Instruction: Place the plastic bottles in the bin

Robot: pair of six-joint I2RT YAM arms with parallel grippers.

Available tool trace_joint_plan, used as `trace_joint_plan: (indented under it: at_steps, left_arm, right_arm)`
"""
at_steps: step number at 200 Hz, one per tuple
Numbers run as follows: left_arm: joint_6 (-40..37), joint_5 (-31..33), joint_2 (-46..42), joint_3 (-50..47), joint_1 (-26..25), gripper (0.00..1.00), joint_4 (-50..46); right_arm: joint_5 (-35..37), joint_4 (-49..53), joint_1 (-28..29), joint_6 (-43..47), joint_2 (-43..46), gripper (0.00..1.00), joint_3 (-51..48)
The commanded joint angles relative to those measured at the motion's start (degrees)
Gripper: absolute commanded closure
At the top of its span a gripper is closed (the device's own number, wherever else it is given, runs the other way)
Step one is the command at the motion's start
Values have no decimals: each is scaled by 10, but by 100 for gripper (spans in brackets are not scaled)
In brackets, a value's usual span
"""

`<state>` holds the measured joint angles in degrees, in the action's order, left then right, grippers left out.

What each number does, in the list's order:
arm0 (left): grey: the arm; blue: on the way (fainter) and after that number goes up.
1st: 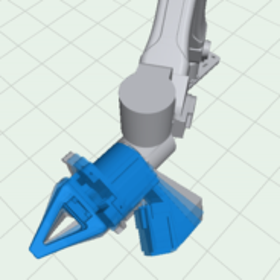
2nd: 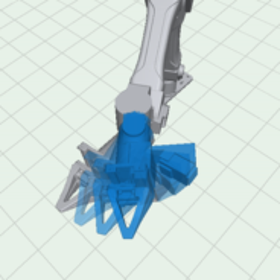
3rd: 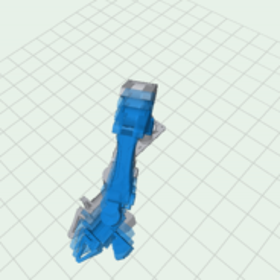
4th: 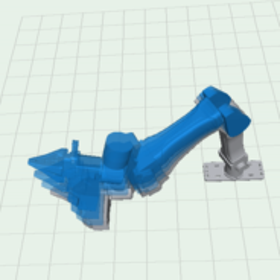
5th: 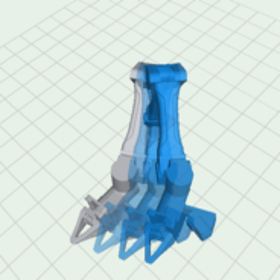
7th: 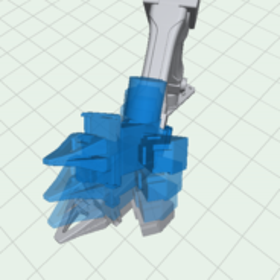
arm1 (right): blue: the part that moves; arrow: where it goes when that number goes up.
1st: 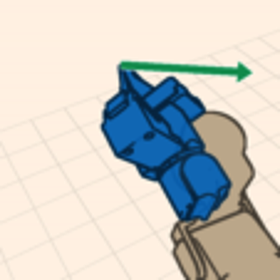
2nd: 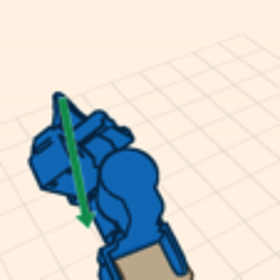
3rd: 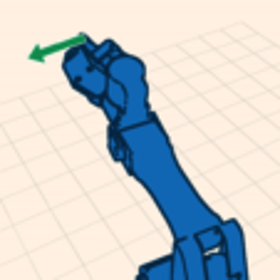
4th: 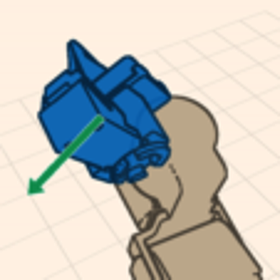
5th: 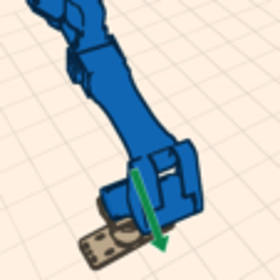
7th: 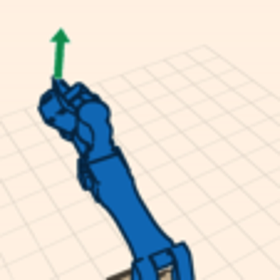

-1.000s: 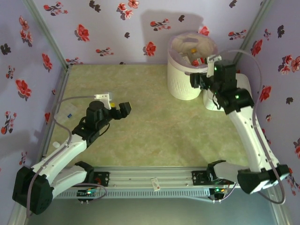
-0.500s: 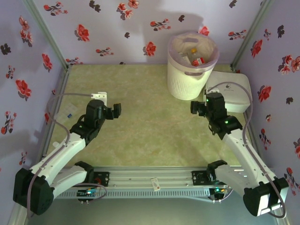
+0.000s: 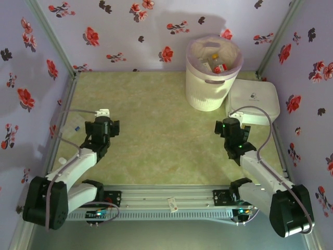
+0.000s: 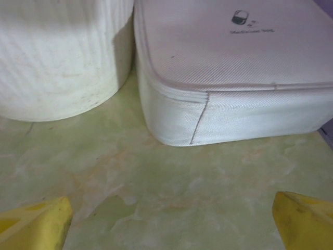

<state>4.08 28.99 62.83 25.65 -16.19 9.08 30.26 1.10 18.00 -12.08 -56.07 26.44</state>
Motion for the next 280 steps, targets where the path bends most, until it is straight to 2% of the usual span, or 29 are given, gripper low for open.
trace_joint_plan:
  at_steps: [1, 26, 59, 117, 136, 152, 162, 182, 195, 209, 222, 233, 243, 256, 269, 280]
  left_arm:
    - [-19, 5, 24, -30, 30, 0, 109]
    - [-43, -22, 50, -31, 55, 0, 128]
    - [-50, -64, 88, -35, 81, 0, 194]
    - [-70, -78, 153, -21, 89, 0, 287]
    - [-78, -92, 184, -8, 91, 0, 311]
    - [-68, -124, 238, -1, 108, 0, 367]
    - [-43, -145, 232, 12, 127, 0, 318]
    - [-26, -174, 240, -17, 153, 0, 378]
    - [-26, -187, 245, -21, 157, 0, 388]
    - [-29, -205, 253, -24, 157, 0, 402]
    - [-29, -206, 255, -27, 157, 0, 409]
    - [-30, -207, 256, -29, 157, 0, 412]
    - [-30, -206, 257, -29, 157, 0, 414]
    - [-30, -207, 256, -29, 157, 0, 413]
    - [-30, -206, 257, -28, 157, 0, 413]
    - [-30, -206, 257, -29, 157, 0, 413]
  right_arm:
    - [57, -86, -2, 22, -4, 1, -9]
    - [64, -151, -13, 42, -23, 1, -40]
    - [33, -218, -46, 26, -48, 1, -77]
    - [6, -321, -98, 34, -109, 1, -89]
    - [-5, -351, -110, 36, -144, 1, -78]
    - [-17, -388, -117, 44, -178, 1, -70]
    - [-22, -411, -121, 49, -200, 1, -62]
    - [-30, -469, -128, 59, -248, 1, -56]
    - [-22, -552, -135, 61, -304, 0, -65]
    - [-43, -471, -134, 51, -279, 1, -46]
    - [-54, -541, -135, 65, -299, 1, -66]
    - [-80, -521, -136, 60, -306, 1, -64]
    - [-62, -610, -139, 72, -358, 0, -65]
    - [-78, -496, -147, 46, -314, 1, -48]
    - [-73, -582, -150, 58, -347, 1, -61]
    - [-77, -524, -150, 49, -327, 1, -53]
